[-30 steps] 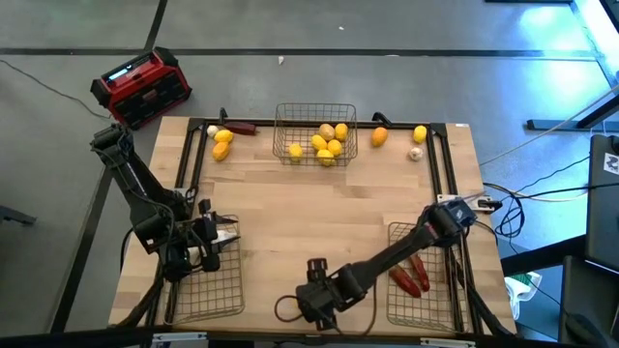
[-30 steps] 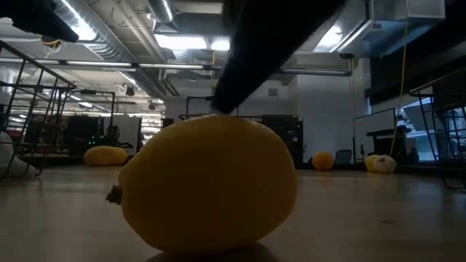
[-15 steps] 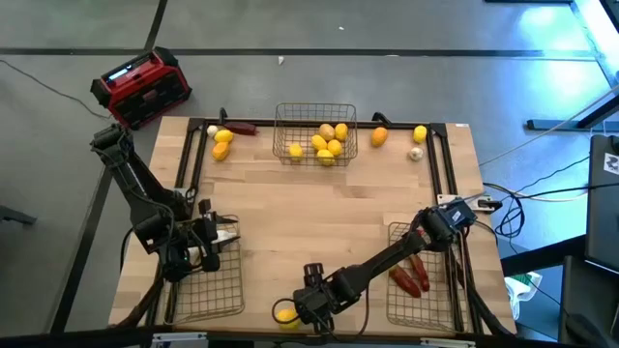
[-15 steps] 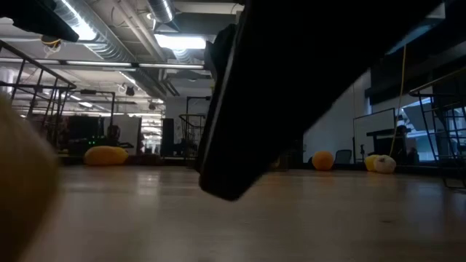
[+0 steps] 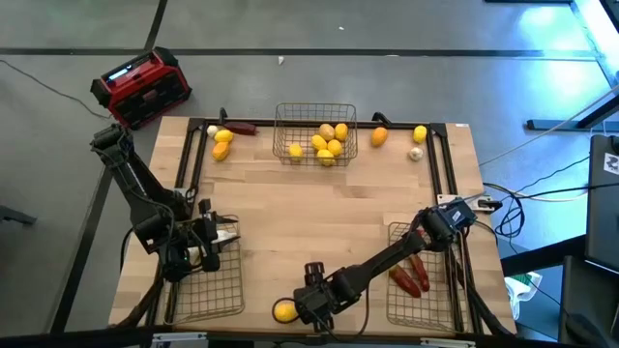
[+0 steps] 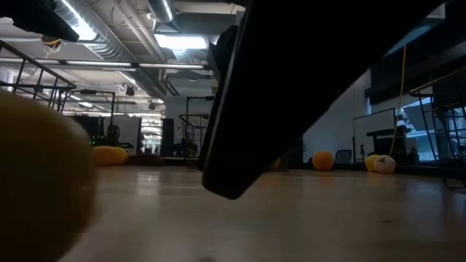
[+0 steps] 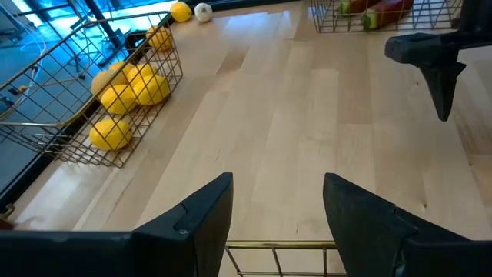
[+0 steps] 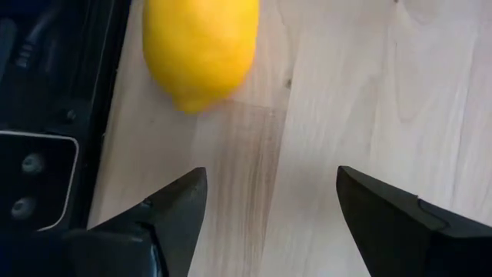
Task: Sort produce into baskets
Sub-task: Put the lemon into the top wire basket
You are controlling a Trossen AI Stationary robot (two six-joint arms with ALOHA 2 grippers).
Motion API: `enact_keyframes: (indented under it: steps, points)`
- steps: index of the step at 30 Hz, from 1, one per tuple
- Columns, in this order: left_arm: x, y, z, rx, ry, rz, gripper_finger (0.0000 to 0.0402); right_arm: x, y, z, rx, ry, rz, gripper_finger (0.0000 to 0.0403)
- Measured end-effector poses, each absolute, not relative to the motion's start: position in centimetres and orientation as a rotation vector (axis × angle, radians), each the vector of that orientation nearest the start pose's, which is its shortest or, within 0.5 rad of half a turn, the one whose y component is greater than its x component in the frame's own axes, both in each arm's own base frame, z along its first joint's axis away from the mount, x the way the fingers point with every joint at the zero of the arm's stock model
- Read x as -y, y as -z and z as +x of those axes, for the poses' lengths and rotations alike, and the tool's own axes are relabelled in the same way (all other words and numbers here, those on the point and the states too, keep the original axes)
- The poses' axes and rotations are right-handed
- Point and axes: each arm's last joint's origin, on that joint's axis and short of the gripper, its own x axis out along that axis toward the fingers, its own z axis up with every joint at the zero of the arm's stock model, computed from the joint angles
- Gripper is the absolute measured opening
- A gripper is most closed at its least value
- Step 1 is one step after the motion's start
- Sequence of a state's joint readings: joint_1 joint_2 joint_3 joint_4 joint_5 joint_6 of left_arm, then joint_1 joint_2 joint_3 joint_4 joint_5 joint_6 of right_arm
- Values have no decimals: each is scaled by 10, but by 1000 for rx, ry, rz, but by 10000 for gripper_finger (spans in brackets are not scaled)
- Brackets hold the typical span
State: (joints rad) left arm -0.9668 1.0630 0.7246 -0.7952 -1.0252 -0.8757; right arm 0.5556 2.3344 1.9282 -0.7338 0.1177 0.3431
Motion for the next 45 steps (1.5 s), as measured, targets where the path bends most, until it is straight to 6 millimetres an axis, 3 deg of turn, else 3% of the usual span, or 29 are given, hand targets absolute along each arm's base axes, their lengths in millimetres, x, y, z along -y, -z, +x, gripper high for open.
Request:
enact_keyframes:
  steps: [8,21,33,38,45]
  points:
    - [132,-234,121,-516,-296,103,198,-258,-173,421,-1130,-187,-7,287]
    - [132,-235,121,-513,-300,86,198,-267,-194,435,-963,-227,83,287]
    - [133,-234,121,-513,-306,33,198,-295,-198,433,-795,-194,148,287]
    - [133,-234,121,-507,-315,-6,198,-304,-184,429,-821,-154,196,287]
    - [133,-234,121,-509,-312,6,198,-305,-158,433,-842,-119,135,287]
